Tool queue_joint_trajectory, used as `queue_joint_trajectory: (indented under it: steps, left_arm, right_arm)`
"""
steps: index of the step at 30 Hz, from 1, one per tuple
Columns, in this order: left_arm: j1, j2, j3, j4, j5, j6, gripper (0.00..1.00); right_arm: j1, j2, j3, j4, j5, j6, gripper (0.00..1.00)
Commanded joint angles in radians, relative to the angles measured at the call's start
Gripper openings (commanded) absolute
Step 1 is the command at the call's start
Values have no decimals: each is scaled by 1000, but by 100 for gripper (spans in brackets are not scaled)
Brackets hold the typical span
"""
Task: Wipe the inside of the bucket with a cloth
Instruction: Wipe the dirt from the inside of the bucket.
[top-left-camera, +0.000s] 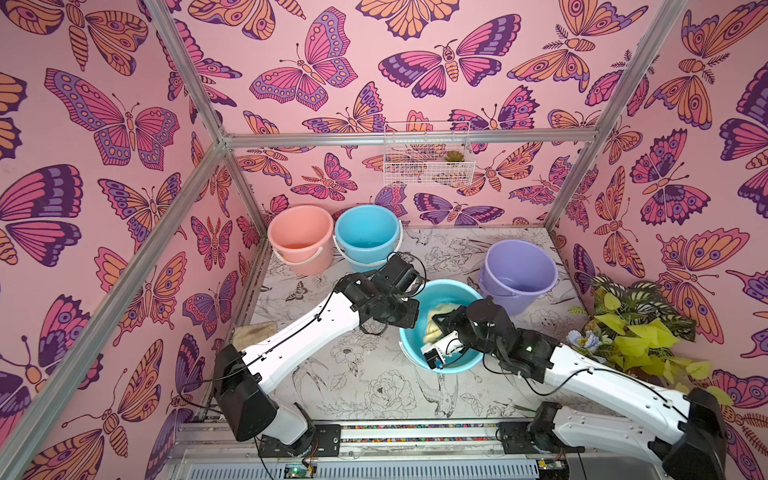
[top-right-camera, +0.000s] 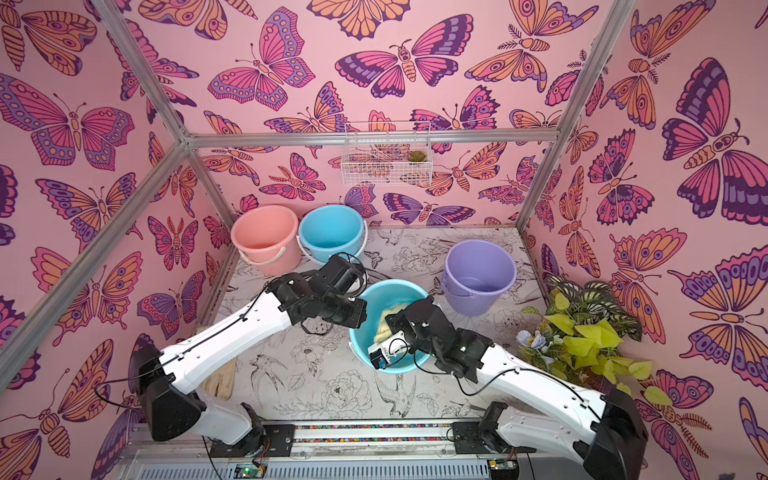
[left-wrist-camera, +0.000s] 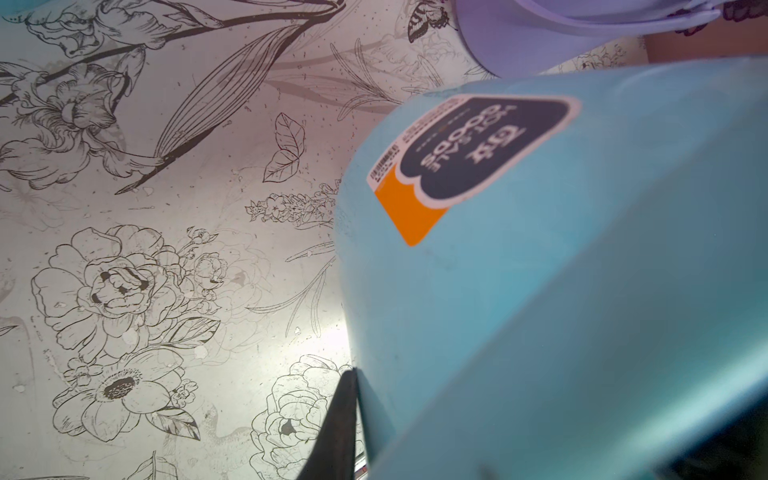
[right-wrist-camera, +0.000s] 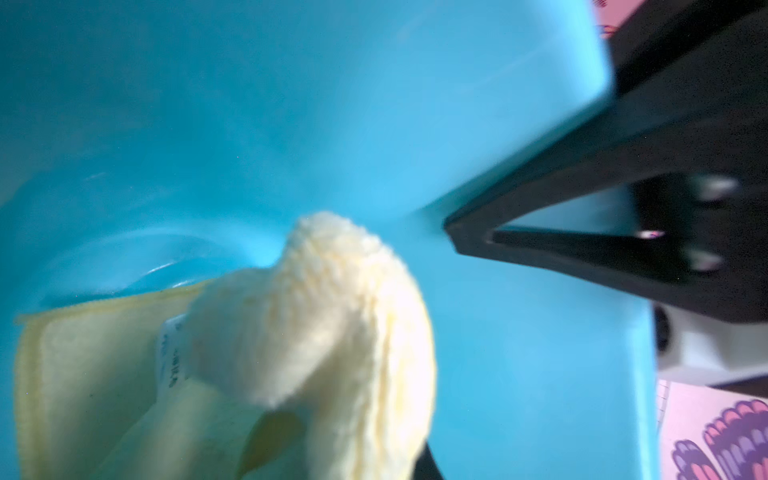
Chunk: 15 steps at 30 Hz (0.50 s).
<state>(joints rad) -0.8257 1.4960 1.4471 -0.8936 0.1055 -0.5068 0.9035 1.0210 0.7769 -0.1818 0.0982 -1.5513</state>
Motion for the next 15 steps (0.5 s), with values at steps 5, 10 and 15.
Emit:
queue_joint_trajectory:
  steps: [5,10,15]
  left_arm:
    - [0,9,41,-2,39,-11,0]
    - [0,6,36,-5,40,-12,0]
    - [0,2,35,-5,44,-12,0]
  right_arm:
    - [16,-52,79,44,-61,-186,0]
    - [27,-37,149,73,-76,-273,0]
    - [29,4,194,76,-88,-305,0]
